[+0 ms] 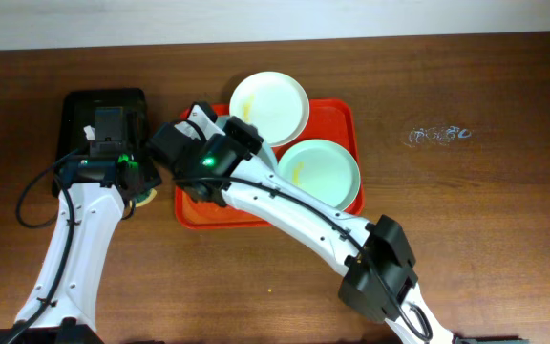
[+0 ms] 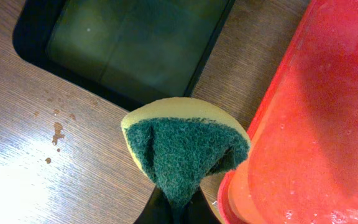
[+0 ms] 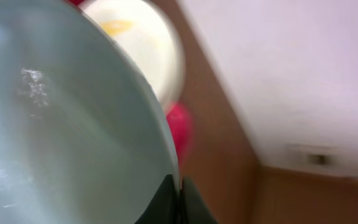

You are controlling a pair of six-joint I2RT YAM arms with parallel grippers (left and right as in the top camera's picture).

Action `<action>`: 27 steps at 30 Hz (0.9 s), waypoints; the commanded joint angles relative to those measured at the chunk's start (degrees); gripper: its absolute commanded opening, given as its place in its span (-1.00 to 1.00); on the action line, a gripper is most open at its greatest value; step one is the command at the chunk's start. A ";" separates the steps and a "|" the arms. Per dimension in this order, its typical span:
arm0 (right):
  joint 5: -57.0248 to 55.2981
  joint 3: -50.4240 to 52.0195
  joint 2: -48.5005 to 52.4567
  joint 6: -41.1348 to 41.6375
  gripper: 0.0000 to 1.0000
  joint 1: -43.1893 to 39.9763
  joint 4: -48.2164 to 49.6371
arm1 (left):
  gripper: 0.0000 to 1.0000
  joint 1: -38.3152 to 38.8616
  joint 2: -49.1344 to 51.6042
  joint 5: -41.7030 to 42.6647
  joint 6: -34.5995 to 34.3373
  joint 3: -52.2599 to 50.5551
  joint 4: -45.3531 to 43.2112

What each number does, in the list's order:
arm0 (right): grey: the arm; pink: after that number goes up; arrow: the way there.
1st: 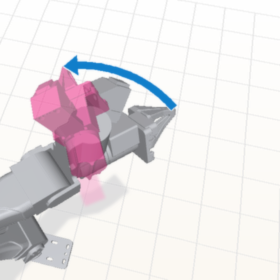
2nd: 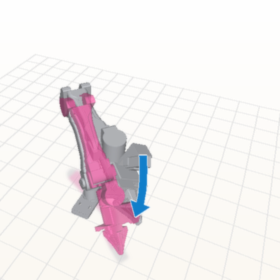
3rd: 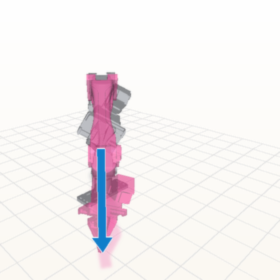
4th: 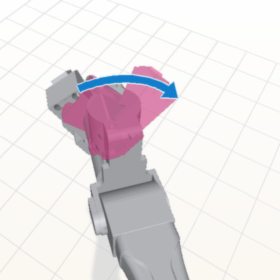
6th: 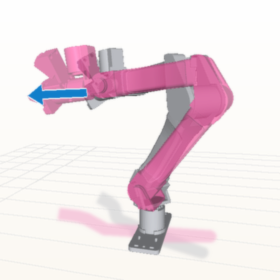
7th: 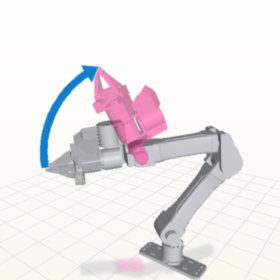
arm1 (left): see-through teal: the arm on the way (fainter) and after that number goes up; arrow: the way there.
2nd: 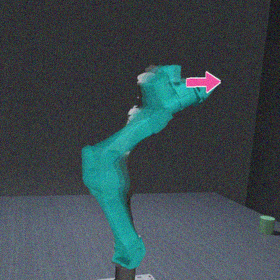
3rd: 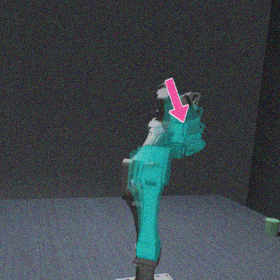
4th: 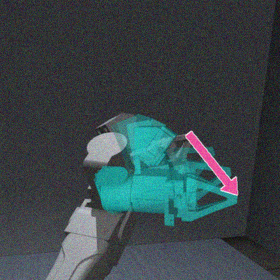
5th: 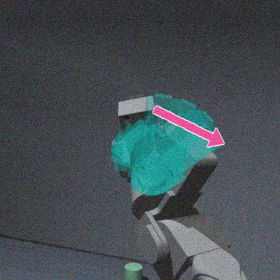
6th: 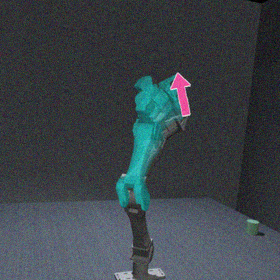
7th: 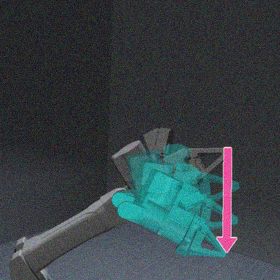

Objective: Clean dirty plates on tray and stack at the side
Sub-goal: 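Carry the green plate right with the right gripper and set it down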

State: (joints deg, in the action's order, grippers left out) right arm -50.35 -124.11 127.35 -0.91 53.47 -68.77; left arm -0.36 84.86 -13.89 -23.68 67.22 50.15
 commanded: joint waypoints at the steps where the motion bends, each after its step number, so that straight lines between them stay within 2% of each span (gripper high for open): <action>1: 15.02 -0.74 -2.32 13.55 -0.92 -7.58 -0.98 | -1.00 -0.24 -0.66 0.22 -0.68 0.33 0.09; 2: 27.12 -2.08 -3.48 13.90 -0.92 -12.22 -2.01 | -1.00 -0.24 -0.66 0.20 -0.68 0.33 0.09; 4: 60.15 -2.54 -4.22 13.86 -0.92 -26.49 -3.50 | -1.00 -0.24 -0.66 0.20 -0.26 0.33 0.04; 5: 69.40 -2.43 -3.21 13.84 -0.92 -33.97 -5.46 | -1.00 -0.24 -0.66 0.20 -0.26 0.33 0.04; 9: 71.17 1.64 -1.18 9.27 -0.92 -52.89 -8.74 | -1.00 -0.24 -0.66 0.20 -0.26 0.33 0.02; 12: 70.88 8.20 -1.18 8.66 -0.92 -66.05 -4.44 | -1.00 -0.20 -0.55 0.20 -0.26 0.33 -0.15; 17: 61.13 20.41 -1.18 8.63 -0.92 -73.85 8.37 | -1.00 -0.17 -0.48 0.22 -0.28 0.20 -0.20; 18: 61.00 21.18 -1.18 8.66 -0.69 -74.18 9.31 | -1.00 -0.20 -0.44 0.22 -0.26 0.15 -0.39; 19: 61.00 21.35 -1.18 8.63 -0.21 -74.16 9.57 | -1.00 -0.17 -0.44 0.22 -0.28 0.15 -0.44; 20: 61.05 20.39 -1.20 8.66 0.09 -74.07 8.07 | -1.00 -0.17 -0.44 0.22 -0.28 0.15 -0.55; 21: 61.02 17.16 -1.44 8.17 0.47 -74.14 5.03 | -1.00 -0.17 -0.44 0.24 -0.28 0.11 -0.63; 22: 61.05 14.03 -1.73 7.91 0.60 -74.14 2.25 | -1.00 -0.17 -0.44 0.72 -0.28 0.11 -0.83; 25: 67.30 -3.87 -3.06 2.60 0.76 -70.40 -8.09 | -1.00 -0.17 -0.44 1.14 -0.28 0.11 -1.31; 27: 72.87 -6.32 -3.02 2.62 0.88 -64.52 -6.73 | -1.00 -0.17 -0.44 1.73 -0.28 -0.15 -1.49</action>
State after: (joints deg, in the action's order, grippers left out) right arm 16.49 -129.08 125.29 3.14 -16.25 -76.14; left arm -0.36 84.86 -13.21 -23.66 67.22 48.88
